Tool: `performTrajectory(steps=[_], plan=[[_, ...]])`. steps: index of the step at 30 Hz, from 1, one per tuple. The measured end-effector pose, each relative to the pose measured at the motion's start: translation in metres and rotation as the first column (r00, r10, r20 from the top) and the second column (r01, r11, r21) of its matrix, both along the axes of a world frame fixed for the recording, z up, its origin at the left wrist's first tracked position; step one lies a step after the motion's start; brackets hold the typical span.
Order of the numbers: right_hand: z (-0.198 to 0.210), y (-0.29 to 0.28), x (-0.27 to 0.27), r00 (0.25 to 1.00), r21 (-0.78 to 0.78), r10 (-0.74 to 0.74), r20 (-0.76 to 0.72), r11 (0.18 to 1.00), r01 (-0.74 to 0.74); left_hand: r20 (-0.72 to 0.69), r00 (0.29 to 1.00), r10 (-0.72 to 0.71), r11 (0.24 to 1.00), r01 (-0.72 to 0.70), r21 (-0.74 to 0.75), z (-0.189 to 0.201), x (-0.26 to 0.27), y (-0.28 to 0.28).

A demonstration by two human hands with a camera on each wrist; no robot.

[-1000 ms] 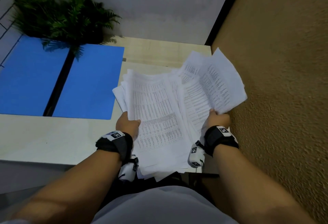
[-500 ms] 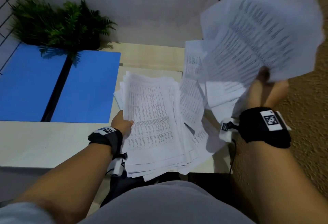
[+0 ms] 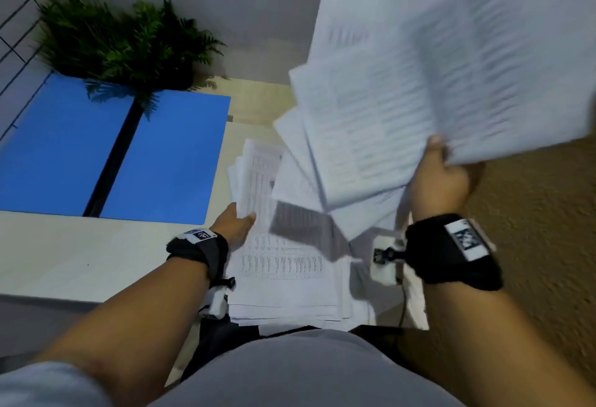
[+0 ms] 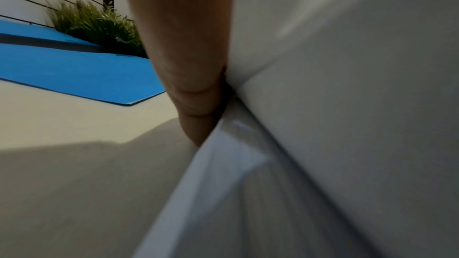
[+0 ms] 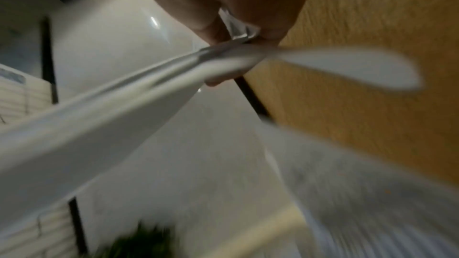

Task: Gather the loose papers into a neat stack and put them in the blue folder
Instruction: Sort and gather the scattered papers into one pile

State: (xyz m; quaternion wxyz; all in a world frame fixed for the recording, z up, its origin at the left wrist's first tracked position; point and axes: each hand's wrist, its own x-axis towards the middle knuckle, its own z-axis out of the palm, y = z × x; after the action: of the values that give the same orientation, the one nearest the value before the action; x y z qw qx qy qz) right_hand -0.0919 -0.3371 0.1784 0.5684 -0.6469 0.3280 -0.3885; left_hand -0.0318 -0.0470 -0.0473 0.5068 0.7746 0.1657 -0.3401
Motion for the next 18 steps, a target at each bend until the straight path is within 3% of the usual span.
performTrajectory(steps=[2,4,8,10,12,15,18], plan=[[-0.044,0.017,-0.004,0.965,0.106,0.085,-0.247,0.992,-0.061,-0.012,0.999,-0.036,0.994,0.037,0.100,0.043,-0.007,-0.009],[-0.087,0.033,-0.010,0.913,0.182,0.175,-0.368,0.977,-0.113,0.001,0.999,-0.035,0.985,0.035,0.166,0.049,-0.004,-0.013],[-0.146,0.038,-0.020,0.754,0.351,0.348,-0.556,0.921,-0.166,-0.052,0.999,-0.012,0.997,0.016,0.071,0.054,-0.003,-0.012],[-0.155,0.033,-0.021,0.665,0.380,0.397,-0.633,0.907,-0.180,-0.049,0.998,-0.027,0.994,0.033,0.108,0.055,-0.005,-0.010],[-0.161,0.025,-0.020,0.645,0.388,0.404,-0.649,0.905,-0.175,-0.047,0.998,-0.049,0.984,0.056,0.168,0.055,-0.006,-0.010],[-0.157,0.017,-0.013,0.595,0.448,0.480,-0.645,0.868,-0.214,0.010,0.999,-0.034,0.991,0.032,0.126,0.051,-0.008,-0.014],[-0.142,0.011,-0.005,0.360,0.331,0.458,-0.813,0.872,-0.360,0.062,0.998,0.008,0.993,-0.015,0.114,0.049,-0.006,-0.016]])
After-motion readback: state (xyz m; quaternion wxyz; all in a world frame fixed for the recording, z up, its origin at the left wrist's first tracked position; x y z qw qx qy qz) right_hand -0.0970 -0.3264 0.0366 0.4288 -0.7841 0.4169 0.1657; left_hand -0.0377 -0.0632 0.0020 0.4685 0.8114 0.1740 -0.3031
